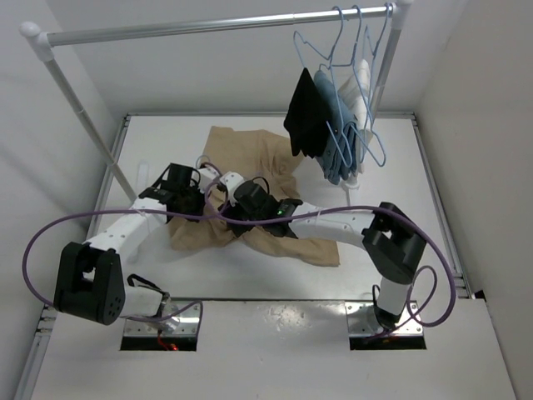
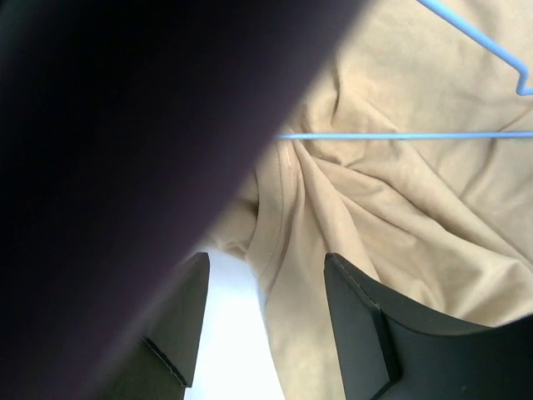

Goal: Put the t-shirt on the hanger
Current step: Place tshirt on hanger

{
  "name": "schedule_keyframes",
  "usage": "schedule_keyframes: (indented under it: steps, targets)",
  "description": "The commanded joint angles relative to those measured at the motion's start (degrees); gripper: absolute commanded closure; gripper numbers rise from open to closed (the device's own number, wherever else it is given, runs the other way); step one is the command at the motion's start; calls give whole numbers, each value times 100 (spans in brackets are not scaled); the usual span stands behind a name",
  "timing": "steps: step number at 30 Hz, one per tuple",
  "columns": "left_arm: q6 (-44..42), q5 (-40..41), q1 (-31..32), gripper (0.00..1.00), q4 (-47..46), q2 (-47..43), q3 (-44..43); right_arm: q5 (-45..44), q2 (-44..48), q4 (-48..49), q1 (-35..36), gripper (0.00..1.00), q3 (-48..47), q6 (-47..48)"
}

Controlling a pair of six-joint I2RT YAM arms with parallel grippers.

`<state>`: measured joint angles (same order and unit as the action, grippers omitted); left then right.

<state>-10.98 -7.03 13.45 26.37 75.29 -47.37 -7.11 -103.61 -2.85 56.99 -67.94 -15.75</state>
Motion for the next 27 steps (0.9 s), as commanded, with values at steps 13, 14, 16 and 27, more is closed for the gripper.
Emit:
schedule_keyframes:
  steps: [13, 14, 16, 27]
  targets:
    - [281, -220, 79, 100, -730, -392, -17, -633, -1434, -602, 93, 52, -430, -279]
    - [281, -220, 79, 100, -730, -392, -17, -633, -1434, -602, 93, 54, -430, -280]
    - [281, -220, 79, 100, -730, -392, -70, -773, -1434, -742, 93, 55, -430, -280]
    - [52, -422, 26, 100, -730, -330, -272, -597, -731, -66, 251, 55, 906, -201]
